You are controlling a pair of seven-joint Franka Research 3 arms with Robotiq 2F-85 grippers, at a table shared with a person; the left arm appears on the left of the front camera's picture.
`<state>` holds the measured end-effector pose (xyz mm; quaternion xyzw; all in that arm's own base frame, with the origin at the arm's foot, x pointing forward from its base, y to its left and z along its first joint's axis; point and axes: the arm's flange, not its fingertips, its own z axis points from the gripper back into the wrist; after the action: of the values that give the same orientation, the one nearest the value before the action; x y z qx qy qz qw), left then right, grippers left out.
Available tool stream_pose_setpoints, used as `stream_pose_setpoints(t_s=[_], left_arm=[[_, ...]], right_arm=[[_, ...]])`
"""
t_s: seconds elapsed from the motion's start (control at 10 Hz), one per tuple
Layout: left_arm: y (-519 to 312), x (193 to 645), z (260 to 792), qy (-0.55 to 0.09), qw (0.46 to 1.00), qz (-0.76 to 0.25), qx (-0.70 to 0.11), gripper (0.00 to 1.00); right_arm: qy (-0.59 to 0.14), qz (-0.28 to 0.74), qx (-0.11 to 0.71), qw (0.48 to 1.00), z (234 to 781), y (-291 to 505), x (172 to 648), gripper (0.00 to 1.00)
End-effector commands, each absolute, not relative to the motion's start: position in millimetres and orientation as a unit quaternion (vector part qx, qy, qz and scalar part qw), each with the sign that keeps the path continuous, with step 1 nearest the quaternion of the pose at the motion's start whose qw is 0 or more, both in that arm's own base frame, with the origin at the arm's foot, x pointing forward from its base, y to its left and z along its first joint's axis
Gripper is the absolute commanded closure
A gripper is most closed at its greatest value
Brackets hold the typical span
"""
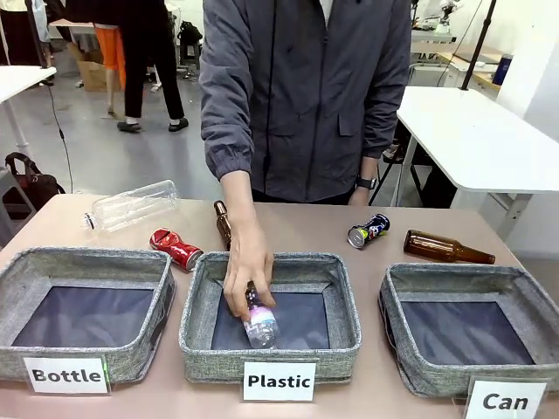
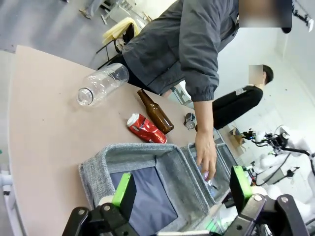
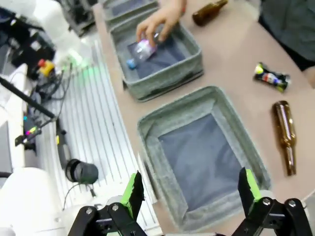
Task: Sort the can waste into the basket.
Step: Pick up the can waste from the table and place it in the right Fabric basket.
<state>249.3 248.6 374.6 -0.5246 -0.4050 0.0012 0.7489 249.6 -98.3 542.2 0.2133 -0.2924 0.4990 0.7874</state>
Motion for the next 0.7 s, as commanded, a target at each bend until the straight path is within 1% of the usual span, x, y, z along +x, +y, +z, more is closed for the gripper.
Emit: stream_pose_setpoints(t_s=[0.0,0.1,0.2,0.4,0.5,0.6], left_arm=[[247,251,375,-0.418,0.740,-0.005,-0.526,0.00],[247,251,375,-0.418,0.740,-0.005,-0.526,0.00],[247,251,375,-0.418,0.740,-0.005,-0.526,0.00],[247,251,375,-0.418,0.740,-0.005,-0.526,0.00],[247,251,375,-0.418,0.740,-0.005,-0.526,0.00],[247,251,375,-0.418,0.740,-0.005,-0.526,0.00]], right_arm=[[-0.327,0.493,0.188,0.784,528,-85,253,0.00],[-0.334,0.528,0.163,0.764,525,-69,271,0.00],[-0.325,0.567,0.133,0.745,519,-48,297,0.00],[-0.302,0.605,0.104,0.729,507,1,353,0.00],[-0.291,0.637,0.091,0.708,503,27,377,0.00],[-0.259,0.673,0.065,0.689,495,54,403,0.00]])
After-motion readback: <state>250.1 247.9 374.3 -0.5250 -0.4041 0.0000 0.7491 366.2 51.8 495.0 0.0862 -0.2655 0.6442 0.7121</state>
